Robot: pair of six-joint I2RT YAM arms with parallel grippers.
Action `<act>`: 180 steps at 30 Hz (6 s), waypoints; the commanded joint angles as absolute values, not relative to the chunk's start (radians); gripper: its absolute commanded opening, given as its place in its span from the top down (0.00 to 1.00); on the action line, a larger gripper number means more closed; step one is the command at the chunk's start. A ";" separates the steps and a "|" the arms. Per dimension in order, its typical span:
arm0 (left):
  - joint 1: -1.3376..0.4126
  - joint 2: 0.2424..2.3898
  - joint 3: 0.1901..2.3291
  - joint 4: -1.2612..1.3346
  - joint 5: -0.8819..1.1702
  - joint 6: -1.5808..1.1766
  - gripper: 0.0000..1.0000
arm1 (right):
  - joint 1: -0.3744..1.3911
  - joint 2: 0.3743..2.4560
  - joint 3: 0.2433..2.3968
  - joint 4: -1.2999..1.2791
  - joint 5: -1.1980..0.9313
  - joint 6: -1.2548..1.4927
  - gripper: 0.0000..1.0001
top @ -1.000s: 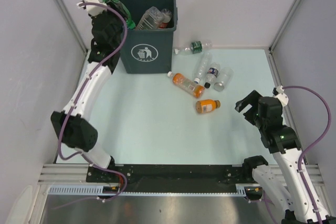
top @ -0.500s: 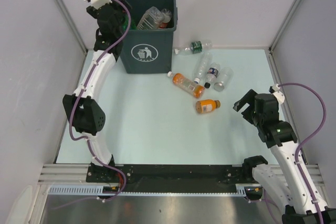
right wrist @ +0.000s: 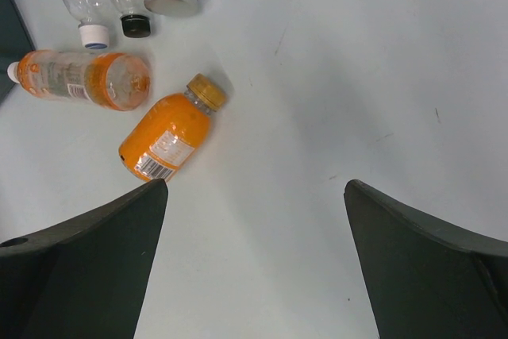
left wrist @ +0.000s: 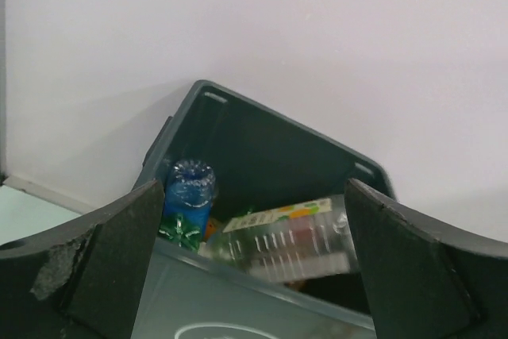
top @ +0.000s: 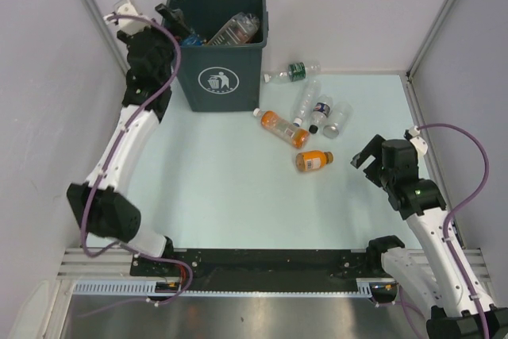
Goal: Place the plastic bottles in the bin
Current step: Place the plastic bottle in the trash bin, then pick up the plastic bottle at the center of the board, then place the plastic bottle in the trash bin.
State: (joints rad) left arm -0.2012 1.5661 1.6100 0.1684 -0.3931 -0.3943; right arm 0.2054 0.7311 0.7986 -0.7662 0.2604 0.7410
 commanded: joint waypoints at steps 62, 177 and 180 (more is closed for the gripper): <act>-0.133 0.672 0.721 -0.446 -0.140 -0.380 0.00 | 0.305 1.557 0.842 -0.117 0.061 0.971 0.10; -0.098 0.638 0.703 -0.451 -0.097 -0.397 0.00 | 0.723 1.860 1.906 0.620 0.399 0.005 0.00; -0.097 0.641 0.704 -0.451 -0.089 -0.396 0.00 | 0.723 1.734 1.770 0.539 0.435 0.018 0.00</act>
State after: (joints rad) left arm -0.1085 0.6468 0.7013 -0.4805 -0.1154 -0.3916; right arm 0.7181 1.8847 1.8748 0.5758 0.3847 0.0250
